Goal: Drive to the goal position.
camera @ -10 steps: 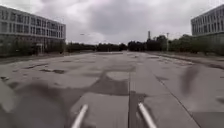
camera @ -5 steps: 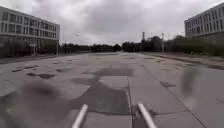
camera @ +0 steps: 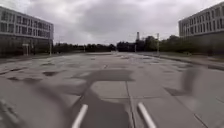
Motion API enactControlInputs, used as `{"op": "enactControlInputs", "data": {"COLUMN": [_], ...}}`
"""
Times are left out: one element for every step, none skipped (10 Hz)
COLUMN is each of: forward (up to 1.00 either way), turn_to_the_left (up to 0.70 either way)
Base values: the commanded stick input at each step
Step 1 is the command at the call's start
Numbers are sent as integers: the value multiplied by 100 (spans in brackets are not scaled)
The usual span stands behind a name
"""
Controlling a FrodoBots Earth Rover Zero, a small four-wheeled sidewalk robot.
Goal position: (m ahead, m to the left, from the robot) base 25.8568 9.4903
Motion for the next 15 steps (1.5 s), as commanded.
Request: {"op": "enactControlInputs", "data": {"forward": [100, 100, 100, 100, 100, 100, 100, 100, 100, 100, 100, 100, 100, 100, 100], "turn_to_the_left": [-27, -27, -27, -27, -4, 0, 0, 0, 0, 0, 0, 0, 0, 0, 0]}}
